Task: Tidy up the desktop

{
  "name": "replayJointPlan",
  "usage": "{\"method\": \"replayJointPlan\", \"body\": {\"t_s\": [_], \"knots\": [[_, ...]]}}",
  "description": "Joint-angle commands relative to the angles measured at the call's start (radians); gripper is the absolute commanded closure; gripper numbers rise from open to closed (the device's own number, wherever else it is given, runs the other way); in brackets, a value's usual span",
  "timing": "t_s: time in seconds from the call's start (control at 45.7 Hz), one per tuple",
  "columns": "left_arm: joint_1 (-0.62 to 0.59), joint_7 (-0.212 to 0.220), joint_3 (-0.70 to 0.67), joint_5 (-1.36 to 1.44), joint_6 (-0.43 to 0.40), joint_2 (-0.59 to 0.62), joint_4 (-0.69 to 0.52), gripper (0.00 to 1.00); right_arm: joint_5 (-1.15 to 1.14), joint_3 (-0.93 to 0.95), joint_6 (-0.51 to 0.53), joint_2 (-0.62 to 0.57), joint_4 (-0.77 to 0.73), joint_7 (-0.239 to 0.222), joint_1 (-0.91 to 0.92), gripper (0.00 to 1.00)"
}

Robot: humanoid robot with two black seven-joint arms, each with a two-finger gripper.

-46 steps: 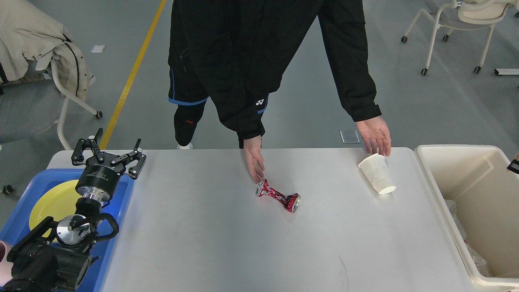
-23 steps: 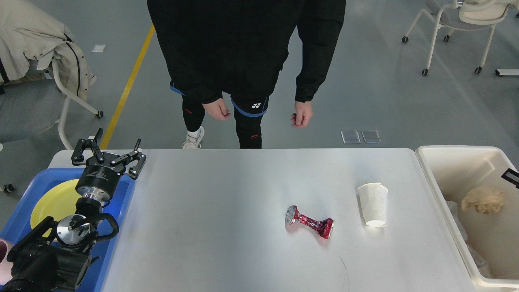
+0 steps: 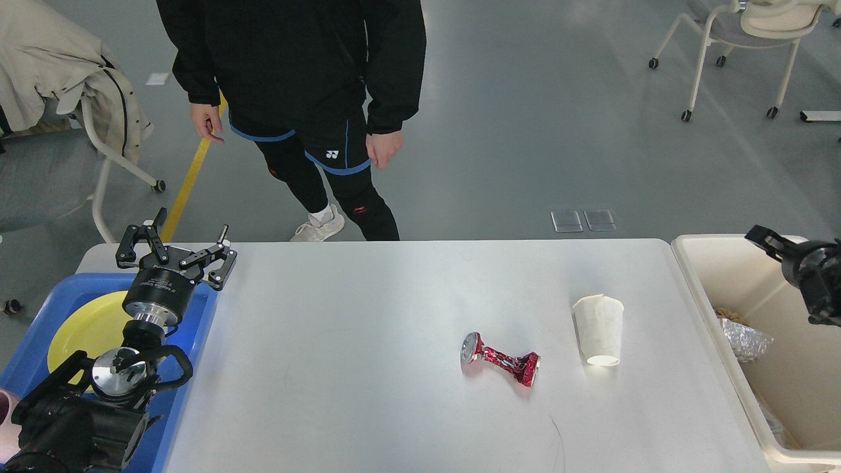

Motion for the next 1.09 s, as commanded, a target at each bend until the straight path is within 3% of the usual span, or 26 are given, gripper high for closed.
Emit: {"method": "replayJointPlan", "body": {"t_s": [0.0,0.109,0.241,0.372,0.591,0.81,0.898,1.073], "knots": [[0.0,0.0,0.0,0.0,0.0,-0.001,0.0,0.03,-0.003,-0.075,0.25,0.005,-0.003,0.009,0.169,0.0],[0.0,0.0,0.0,0.0,0.0,-0.001,0.0,0.03,-0.003,-0.098,0.422,0.026,0.0,0.01,0.307,0.0],[0.0,0.0,0.0,0.0,0.0,-0.001,0.0,0.03,-0.003,-0.098,0.528,0.072,0.04,0.01,0.436,0.0],[0.0,0.0,0.0,0.0,0.0,-0.001,0.0,0.03,-0.018,-0.101,0.565,0.069,0.276,0.009,0.617,0.0],[0.0,0.0,0.0,0.0,0.0,0.001,0.0,0.03,-0.177,-0.092,0.536,0.005,1.016,0.001,1.089,0.0],[0.0,0.0,0.0,0.0,0.0,0.001,0.0,0.03,-0.21,-0.086,0.412,0.017,1.537,-0.022,1.338,0.0],[0.0,0.0,0.0,0.0,0.0,0.001,0.0,0.03,-0.211,-0.076,0.362,0.023,1.657,-0.054,1.37,0.0],[0.0,0.0,0.0,0.0,0.0,-0.001,0.0,0.03,-0.211,-0.112,0.251,0.012,1.612,-0.057,1.292,0.0]]}}
